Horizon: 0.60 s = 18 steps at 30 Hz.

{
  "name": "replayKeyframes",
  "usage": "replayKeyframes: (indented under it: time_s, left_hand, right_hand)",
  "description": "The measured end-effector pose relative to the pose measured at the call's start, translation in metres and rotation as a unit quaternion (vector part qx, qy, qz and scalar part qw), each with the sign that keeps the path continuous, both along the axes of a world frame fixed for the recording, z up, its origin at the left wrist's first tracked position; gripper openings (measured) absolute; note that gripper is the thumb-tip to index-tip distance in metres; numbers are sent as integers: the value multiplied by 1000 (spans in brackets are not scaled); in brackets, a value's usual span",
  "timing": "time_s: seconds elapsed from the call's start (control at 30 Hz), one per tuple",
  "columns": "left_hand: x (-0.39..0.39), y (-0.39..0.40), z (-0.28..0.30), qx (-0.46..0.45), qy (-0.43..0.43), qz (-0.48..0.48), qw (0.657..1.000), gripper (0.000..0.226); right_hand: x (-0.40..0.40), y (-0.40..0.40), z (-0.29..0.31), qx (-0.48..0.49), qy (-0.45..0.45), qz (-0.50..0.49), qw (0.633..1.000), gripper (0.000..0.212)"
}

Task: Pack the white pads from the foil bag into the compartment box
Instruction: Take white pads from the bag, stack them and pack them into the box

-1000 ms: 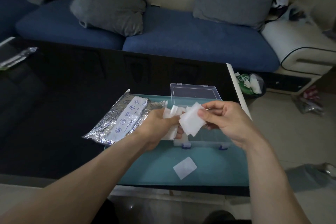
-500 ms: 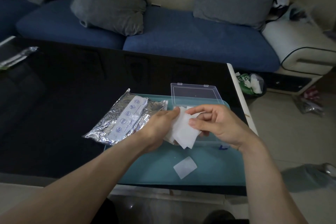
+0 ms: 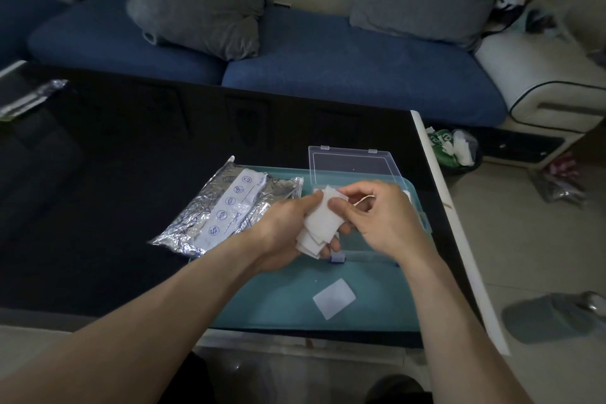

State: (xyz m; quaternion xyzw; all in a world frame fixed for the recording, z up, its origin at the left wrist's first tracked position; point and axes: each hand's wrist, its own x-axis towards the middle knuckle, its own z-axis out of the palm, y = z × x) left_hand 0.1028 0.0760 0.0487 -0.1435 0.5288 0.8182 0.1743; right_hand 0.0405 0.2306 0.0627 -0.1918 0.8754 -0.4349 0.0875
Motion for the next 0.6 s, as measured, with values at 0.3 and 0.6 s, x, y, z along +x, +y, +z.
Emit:
replayKeyframes:
  time_s: [0.3, 0.6]
  left_hand:
    - [-2, -2, -1, -6, -27, 22, 999, 50]
    - [-1, 1, 8, 40, -10, -20, 999, 50]
  right_hand:
    - [-14, 18, 7, -96, -42, -19, 994, 12]
    - [-14, 29, 13, -160, -134, 35, 977, 16]
